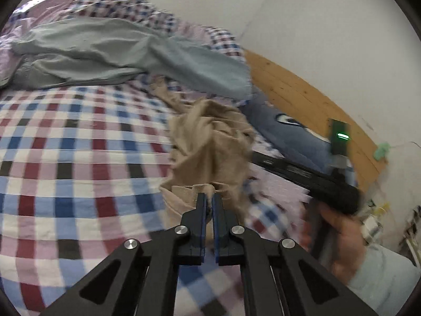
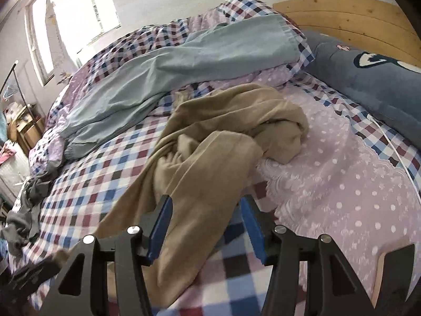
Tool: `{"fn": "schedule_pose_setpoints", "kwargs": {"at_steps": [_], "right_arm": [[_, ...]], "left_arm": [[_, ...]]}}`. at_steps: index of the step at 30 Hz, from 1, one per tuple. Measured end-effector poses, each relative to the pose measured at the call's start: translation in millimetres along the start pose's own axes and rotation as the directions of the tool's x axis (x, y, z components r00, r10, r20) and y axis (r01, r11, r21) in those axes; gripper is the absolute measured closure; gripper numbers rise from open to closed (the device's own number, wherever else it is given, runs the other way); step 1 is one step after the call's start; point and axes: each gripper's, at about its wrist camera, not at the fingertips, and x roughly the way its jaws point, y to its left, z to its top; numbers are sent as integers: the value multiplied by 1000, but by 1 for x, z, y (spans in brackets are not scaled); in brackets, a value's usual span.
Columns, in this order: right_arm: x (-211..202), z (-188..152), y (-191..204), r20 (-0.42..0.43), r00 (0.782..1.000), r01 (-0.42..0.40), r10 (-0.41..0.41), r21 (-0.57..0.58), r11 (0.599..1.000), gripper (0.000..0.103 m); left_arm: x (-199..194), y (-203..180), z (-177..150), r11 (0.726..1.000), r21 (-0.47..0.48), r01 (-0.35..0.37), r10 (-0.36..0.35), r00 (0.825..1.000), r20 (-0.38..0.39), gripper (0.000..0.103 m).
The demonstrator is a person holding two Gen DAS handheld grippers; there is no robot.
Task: Fold clothes
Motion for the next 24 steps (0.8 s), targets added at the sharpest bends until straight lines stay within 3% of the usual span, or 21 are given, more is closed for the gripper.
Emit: {"fn": "schedule_pose_setpoints", "kwargs": {"at_steps": [6, 8, 10, 15, 20, 24], "right_arm": [[15, -1, 9, -7, 999, -39, 39, -8, 999, 46], [17, -3, 14, -12, 1000, -29, 29, -27, 999, 61], [19, -6, 18, -18, 1000, 3, -3, -35, 999, 100], [2, -9, 2, 14, 1000, 26, -26, 23, 999, 102], [-11, -21, -18, -35, 997, 76, -73, 107, 991, 103], [-15, -45, -52, -136, 990, 76, -40, 276, 958, 103]], "left_arm": [[-1, -3, -7, 994, -9, 113, -113, 992, -47, 101], [-6, -3, -11, 993, 3, 120, -119, 991, -68, 100], [-9, -2, -12, 995, 10, 102, -101, 992, -79, 100], [-15, 10, -10, 997, -19, 70, -71, 995, -66, 100], [-19, 11, -6, 998, -24, 66, -67, 997, -47, 100], [-14, 12, -5, 998, -31, 54, -56, 997, -44, 100]]}}
